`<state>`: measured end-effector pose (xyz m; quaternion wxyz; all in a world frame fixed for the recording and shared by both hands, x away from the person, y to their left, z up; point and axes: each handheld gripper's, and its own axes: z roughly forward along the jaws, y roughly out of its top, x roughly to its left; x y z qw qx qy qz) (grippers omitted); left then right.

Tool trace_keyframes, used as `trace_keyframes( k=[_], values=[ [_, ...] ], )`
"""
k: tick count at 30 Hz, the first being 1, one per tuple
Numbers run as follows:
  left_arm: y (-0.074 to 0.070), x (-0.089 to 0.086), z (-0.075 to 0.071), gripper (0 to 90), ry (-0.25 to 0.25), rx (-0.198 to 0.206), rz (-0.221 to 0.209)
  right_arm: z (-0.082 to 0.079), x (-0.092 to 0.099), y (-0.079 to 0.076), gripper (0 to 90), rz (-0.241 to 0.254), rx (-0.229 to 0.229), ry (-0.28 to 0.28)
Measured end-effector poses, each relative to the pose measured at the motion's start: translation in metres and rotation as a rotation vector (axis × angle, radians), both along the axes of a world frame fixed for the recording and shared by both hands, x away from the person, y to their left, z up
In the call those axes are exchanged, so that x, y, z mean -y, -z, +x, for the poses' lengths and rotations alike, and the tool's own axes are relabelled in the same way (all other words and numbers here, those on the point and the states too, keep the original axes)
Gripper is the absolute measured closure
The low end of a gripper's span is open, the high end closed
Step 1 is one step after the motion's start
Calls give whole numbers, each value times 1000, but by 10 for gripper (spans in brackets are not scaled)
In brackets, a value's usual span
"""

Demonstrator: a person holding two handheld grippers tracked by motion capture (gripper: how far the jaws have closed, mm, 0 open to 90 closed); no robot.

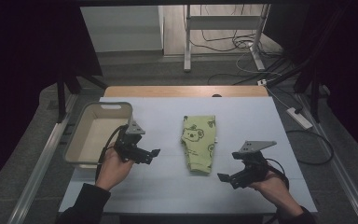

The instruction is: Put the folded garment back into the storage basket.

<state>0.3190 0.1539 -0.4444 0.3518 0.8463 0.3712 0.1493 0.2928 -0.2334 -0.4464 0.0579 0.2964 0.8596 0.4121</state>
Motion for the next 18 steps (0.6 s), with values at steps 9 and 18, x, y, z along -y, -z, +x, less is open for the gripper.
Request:
trace_keyframes(
  k=[9, 18],
  values=[
    [-2, 13, 16, 0, 18, 4, 9, 4, -6, 6, 0, -24, -15, -10],
    [-1, 25, 28, 0, 29, 3, 17, 5, -12, 9, 0, -50, -9, -32]
  ],
)
